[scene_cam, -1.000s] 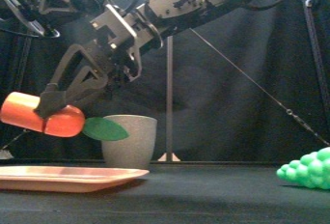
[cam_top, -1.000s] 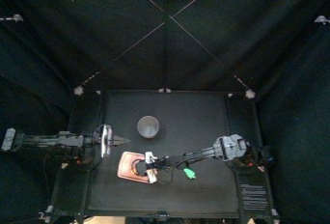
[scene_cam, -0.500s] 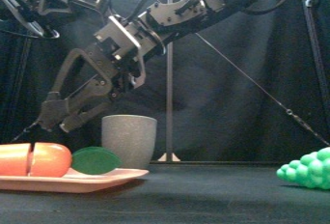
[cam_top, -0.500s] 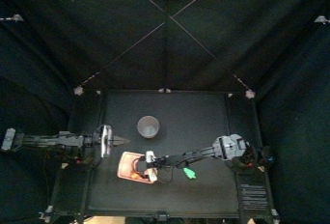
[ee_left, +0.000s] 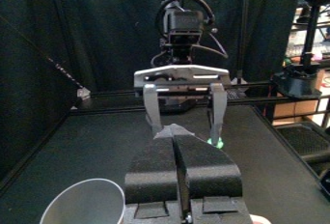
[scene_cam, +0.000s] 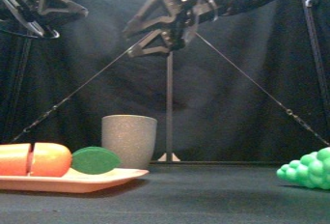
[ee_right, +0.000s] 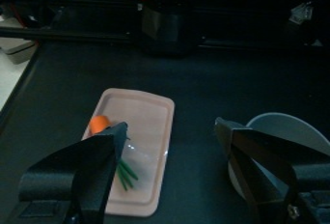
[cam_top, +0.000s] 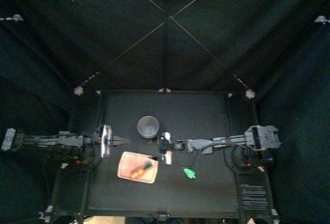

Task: Pick the carrot then place it on the pink plate
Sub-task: Drop carrot on the pink plate and return to neutral

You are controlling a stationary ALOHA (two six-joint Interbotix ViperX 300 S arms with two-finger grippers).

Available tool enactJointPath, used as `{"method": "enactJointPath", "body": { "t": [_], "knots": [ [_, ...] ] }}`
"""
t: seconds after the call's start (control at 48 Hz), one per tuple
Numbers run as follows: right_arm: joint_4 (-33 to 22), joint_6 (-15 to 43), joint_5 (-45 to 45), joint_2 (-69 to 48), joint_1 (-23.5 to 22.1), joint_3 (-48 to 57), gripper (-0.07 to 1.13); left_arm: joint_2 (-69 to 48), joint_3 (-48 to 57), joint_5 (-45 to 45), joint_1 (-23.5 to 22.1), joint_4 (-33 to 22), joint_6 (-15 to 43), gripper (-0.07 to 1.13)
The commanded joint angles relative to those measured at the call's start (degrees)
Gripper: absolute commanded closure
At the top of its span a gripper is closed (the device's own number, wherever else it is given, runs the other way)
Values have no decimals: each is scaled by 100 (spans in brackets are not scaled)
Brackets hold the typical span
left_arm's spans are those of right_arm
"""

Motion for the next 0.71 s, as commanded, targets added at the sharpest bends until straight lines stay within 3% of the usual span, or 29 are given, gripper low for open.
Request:
{"method": "enactJointPath", "body": {
  "t": [0.021, 0.708],
  "knots": [
    [26, 26, -132, -615, 0, 334, 1, -18, -97, -44, -9, 9, 0, 109],
    [193, 26, -967, -4869, -220, 3129, 1, -132, -97, -44, -9, 18, 0, 109]
  ]
}}
